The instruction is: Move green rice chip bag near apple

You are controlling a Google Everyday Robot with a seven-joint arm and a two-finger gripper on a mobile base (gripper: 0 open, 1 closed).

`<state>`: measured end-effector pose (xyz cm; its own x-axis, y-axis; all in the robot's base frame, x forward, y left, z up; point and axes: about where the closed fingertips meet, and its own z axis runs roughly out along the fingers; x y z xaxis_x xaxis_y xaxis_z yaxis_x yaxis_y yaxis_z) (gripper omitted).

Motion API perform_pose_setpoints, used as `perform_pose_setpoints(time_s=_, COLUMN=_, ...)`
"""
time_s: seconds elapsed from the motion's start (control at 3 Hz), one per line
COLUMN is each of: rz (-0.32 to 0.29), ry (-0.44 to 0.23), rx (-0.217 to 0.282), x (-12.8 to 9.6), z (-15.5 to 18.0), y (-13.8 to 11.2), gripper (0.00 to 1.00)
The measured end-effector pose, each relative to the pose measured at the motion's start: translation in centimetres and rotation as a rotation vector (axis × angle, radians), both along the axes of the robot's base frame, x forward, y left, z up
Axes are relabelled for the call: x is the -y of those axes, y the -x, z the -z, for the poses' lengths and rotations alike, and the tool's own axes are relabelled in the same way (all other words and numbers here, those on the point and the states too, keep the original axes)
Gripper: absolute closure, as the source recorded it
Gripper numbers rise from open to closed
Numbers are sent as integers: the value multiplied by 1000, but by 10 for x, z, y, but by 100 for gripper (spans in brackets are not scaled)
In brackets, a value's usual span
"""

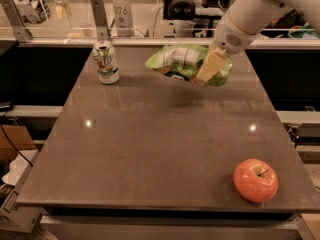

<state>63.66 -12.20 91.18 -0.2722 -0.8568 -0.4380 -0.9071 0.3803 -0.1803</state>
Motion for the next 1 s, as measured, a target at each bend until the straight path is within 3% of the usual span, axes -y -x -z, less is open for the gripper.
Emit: perform_pose_setpoints(time_s=1.0, rz=-175, ry=97, rx=15, x=45, z=1, y=109, gripper=100)
